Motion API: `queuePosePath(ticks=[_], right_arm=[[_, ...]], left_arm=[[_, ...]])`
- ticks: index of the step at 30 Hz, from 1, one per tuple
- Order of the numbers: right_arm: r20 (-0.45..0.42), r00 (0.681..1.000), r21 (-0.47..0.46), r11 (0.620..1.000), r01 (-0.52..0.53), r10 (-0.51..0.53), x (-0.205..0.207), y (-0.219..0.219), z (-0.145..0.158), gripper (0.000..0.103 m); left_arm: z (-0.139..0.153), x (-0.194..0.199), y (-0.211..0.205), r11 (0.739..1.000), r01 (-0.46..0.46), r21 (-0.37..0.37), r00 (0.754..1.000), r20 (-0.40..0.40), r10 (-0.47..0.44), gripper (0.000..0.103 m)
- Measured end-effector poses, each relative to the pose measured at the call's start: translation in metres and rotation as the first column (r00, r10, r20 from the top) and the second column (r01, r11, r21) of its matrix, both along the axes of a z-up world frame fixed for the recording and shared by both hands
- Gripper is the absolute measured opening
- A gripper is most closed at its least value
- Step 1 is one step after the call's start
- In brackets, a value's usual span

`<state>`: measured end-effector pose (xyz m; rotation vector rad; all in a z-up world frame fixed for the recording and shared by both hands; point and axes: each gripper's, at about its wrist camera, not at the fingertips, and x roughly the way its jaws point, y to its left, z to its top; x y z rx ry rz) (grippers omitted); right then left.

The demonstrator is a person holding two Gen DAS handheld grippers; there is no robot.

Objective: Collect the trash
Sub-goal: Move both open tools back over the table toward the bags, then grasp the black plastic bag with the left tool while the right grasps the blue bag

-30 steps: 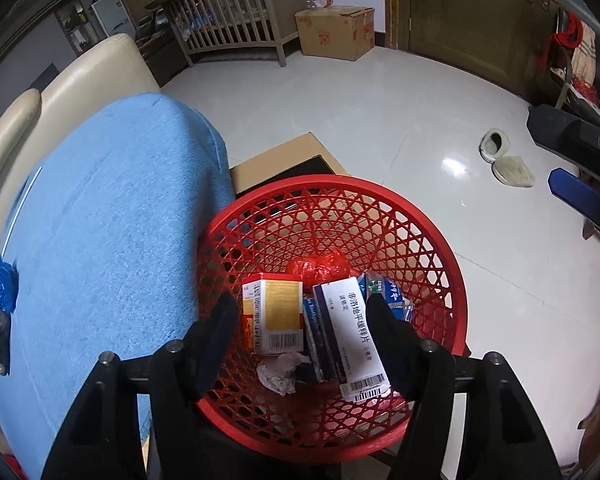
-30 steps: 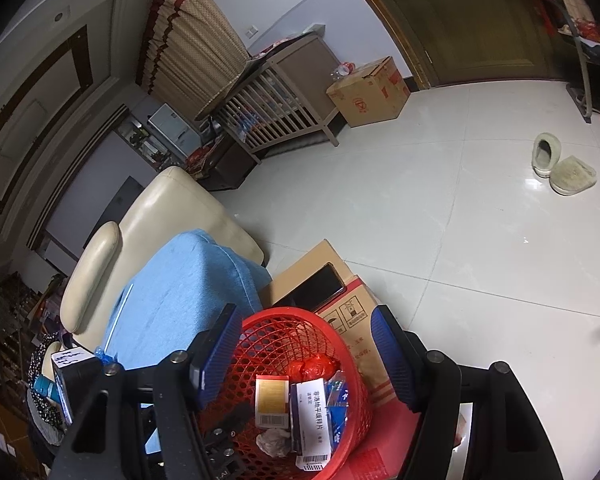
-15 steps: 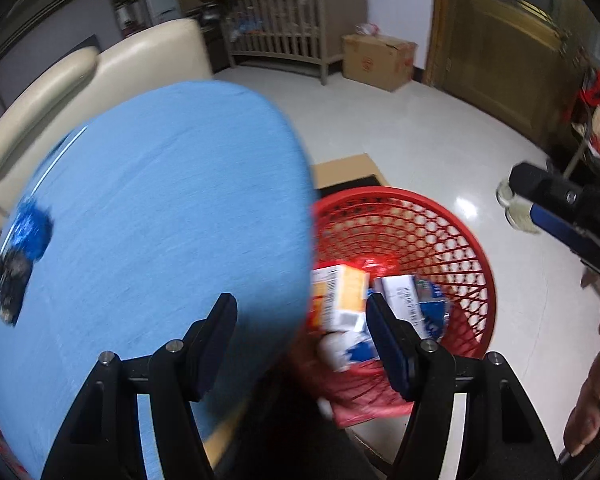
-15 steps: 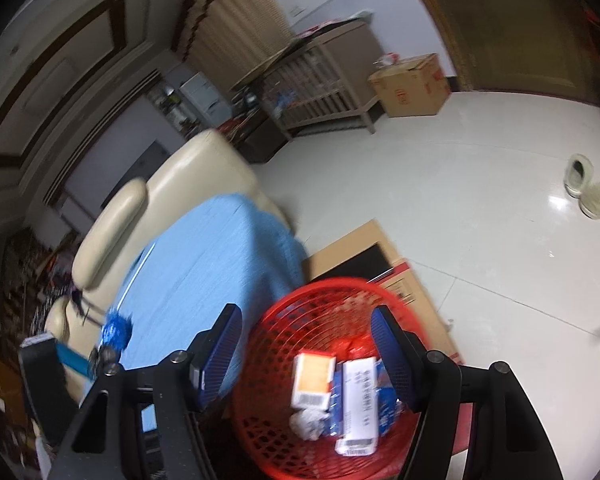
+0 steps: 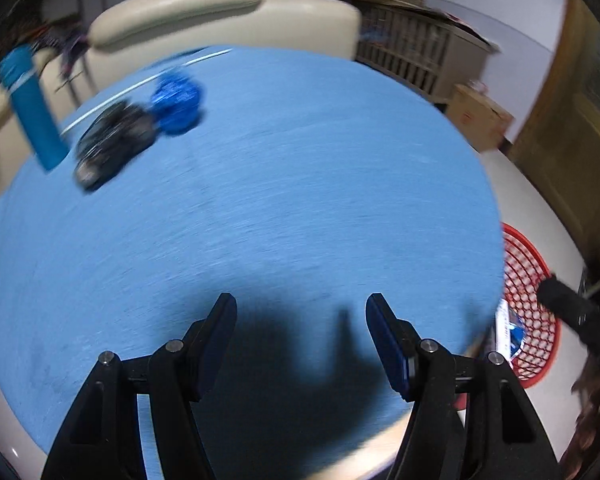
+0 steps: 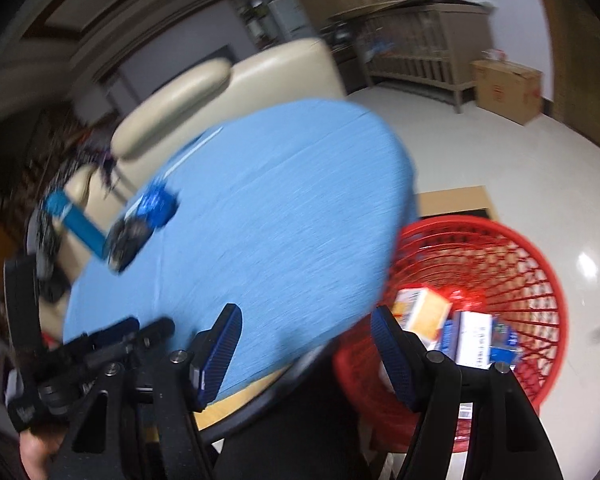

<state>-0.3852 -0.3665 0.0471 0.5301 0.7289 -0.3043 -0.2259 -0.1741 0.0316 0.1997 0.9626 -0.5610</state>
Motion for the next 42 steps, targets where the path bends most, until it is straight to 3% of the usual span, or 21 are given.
queuePosePath(ticks=[13, 23, 30, 35, 42], right_arm=[[-0.158, 0.973, -0.061, 0.982, -0.178, 0.166, 0.068, 0.068, -0.026, 0.071], [-0.208, 0.946, -0.092, 0.958, -0.272, 0.249, 0.118, 0.104, -0.034, 0.070], [-0.240, 0.927, -0.154, 0.932, -0.330, 0.288, 0.133, 0.125, -0.038, 0.074], [-0.247, 0.924, -0.149, 0.931, -0.334, 0.292, 0.138, 0.122, -0.037, 0.074], [-0.252, 0.926, -0.145, 0.935, -0.322, 0.280, 0.145, 0.117, -0.037, 0.074]], left_arm=[[-0.013, 0.040, 0.080, 0.986, -0.168, -0.026, 0.986, 0.015, 0.168, 0.068], [-0.021, 0.078, 0.130, 0.963, -0.266, -0.052, 0.964, -0.017, 0.265, 0.068], [-0.006, 0.137, 0.121, 0.978, -0.204, -0.048, 0.978, 0.030, 0.205, 0.075], [-0.004, 0.182, 0.102, 0.987, -0.158, -0.011, 0.986, 0.057, 0.159, 0.076], [-0.021, 0.237, 0.084, 0.986, -0.163, 0.036, 0.986, 0.020, 0.163, 0.076]])
